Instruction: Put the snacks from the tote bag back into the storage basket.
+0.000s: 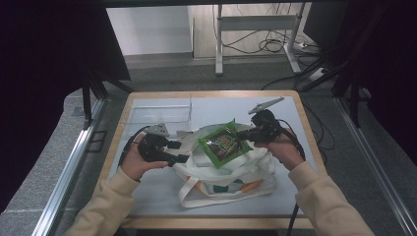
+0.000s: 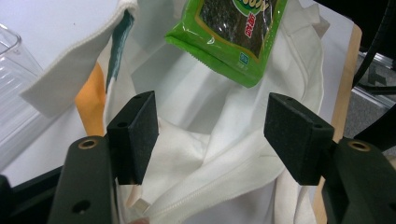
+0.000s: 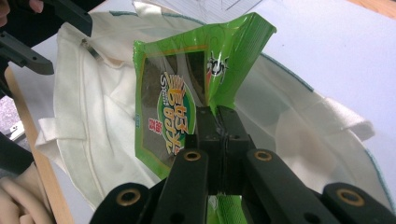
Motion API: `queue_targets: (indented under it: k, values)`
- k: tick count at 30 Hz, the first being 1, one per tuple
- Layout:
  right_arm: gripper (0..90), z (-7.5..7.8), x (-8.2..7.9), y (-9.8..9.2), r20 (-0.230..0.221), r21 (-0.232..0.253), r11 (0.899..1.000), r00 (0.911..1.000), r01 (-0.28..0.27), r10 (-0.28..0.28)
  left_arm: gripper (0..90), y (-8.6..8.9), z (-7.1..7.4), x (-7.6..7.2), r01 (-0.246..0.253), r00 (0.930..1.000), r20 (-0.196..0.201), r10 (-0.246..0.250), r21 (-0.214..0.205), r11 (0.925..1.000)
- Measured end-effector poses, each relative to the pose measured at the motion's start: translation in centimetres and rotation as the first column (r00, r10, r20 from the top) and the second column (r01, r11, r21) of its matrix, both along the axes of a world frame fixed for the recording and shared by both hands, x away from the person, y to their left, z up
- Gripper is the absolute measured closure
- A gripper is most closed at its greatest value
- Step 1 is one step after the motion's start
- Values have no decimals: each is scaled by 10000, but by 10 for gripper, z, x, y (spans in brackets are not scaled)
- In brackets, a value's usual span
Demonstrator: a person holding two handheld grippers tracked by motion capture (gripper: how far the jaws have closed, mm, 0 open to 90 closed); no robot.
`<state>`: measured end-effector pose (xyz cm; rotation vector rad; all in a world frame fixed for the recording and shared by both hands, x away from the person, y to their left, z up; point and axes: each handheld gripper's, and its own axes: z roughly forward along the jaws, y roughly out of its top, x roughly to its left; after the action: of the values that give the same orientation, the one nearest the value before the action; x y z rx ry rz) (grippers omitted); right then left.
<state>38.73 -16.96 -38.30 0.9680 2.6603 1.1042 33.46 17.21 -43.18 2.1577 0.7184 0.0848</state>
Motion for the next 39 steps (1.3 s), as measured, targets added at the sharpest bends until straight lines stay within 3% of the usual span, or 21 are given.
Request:
queue_targets:
  k: [10,19,24,34,39]
  values:
    - [882,5,0,3,263,143,9985,9982,-534,530,345,-12,12,10,111,9999,129,-111,-63,9999]
    - [883,6,-1,8,586,186,9948,9934,-999,986,348,-27,24,25,488,9987,137,-494,421,9979]
    - [883,9,-3,8,773,286,9920,9897,-1227,1202,373,-35,24,31,914,9958,37,-920,760,9929]
    - [883,11,-7,17,1102,305,9826,9777,-1832,1788,430,-43,18,42,1294,9909,-450,-1265,683,9892]
    - [882,12,-8,26,1208,279,9777,9717,-2080,2032,535,-47,16,42,1510,9872,-619,-1468,693,9861]
